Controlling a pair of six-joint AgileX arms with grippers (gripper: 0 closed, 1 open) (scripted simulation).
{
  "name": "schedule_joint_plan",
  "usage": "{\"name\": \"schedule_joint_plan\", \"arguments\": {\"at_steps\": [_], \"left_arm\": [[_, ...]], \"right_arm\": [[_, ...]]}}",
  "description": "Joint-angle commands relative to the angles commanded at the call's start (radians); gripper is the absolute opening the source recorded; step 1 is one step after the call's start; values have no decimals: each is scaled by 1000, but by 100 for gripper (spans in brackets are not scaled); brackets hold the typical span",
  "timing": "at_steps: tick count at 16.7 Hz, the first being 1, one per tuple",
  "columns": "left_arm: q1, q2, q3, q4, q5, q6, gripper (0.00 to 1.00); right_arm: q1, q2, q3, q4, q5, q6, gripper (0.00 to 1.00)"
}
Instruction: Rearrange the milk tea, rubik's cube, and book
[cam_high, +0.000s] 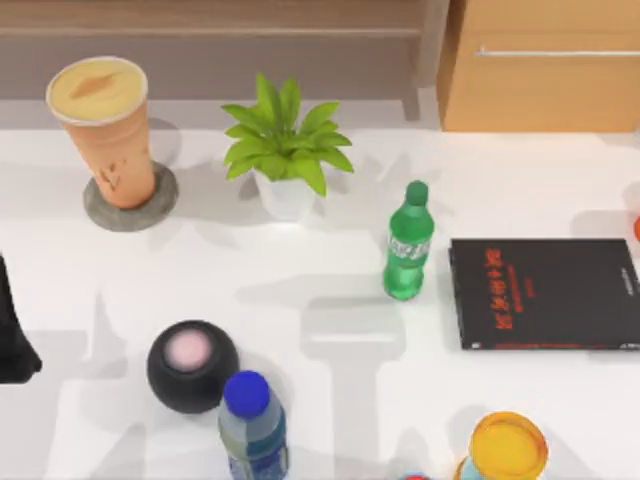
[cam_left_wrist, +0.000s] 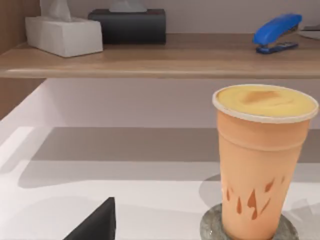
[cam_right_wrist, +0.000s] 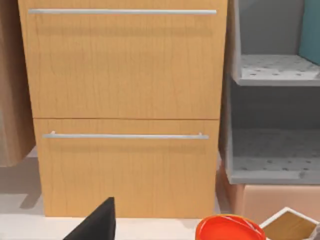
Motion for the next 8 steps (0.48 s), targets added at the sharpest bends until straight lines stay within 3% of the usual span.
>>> {"name": "schedule_joint_plan", "arguments": {"at_steps": [4,8], "left_arm": [[0,0,0,0,0,0,100],[0,0,0,0,0,0,100]], "right_arm": [[-73,276,232,101,-65,-6,100],[-167,707,524,221,-150,-12,100]]}}
